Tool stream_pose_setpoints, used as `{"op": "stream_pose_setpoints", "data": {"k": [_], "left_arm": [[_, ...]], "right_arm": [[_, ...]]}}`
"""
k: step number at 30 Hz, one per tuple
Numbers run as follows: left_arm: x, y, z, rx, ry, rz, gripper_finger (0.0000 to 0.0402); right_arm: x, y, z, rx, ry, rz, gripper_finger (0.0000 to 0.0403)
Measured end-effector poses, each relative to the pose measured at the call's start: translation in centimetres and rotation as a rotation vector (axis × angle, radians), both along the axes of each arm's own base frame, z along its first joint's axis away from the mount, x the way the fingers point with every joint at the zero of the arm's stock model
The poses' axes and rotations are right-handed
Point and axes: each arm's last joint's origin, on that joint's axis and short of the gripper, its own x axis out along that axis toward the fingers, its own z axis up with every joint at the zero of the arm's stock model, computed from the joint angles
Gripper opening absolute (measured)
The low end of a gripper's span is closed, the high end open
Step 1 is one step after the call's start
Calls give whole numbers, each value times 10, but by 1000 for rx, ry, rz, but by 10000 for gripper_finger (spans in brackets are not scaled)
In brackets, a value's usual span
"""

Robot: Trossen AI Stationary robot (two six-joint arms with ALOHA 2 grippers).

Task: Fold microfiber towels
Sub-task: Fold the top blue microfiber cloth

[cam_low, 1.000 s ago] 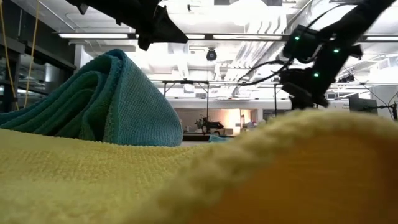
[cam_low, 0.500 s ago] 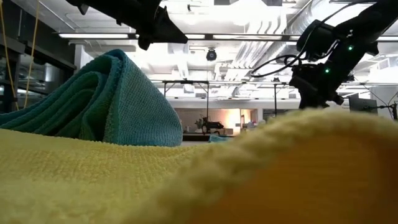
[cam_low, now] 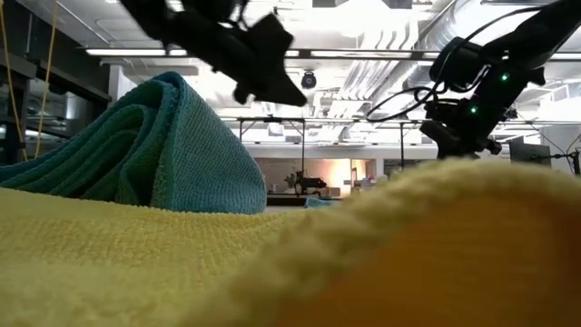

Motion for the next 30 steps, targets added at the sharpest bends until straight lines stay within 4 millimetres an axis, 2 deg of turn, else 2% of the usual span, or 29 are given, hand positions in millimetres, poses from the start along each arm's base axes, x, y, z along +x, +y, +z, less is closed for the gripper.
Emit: {"op": "stream_pose_setpoints", "data": {"k": [6, 10, 14, 18, 23, 26, 30], "left_arm": [[31, 53, 26, -72, 289, -64, 106], [52, 88, 21, -147, 525, -88, 148], [68, 119, 9, -150, 710, -110, 176], [78, 147, 2, -203, 736, -191, 187], [83, 176, -7, -359, 610, -258, 185], [84, 186, -16, -431, 570, -262, 178], [84, 191, -25, -423, 605, -218, 169]], "right_arm": [[-1, -14, 12, 15, -34, 86, 91], [2, -19, 23, 12, -59, 169, 134], [3, -20, 27, 23, -69, 179, 152], [3, -19, 26, 43, -72, 179, 154], [3, -19, 26, 52, -79, 170, 154], [3, -19, 26, 50, -77, 173, 154], [3, -19, 26, 50, -77, 172, 154]]}}
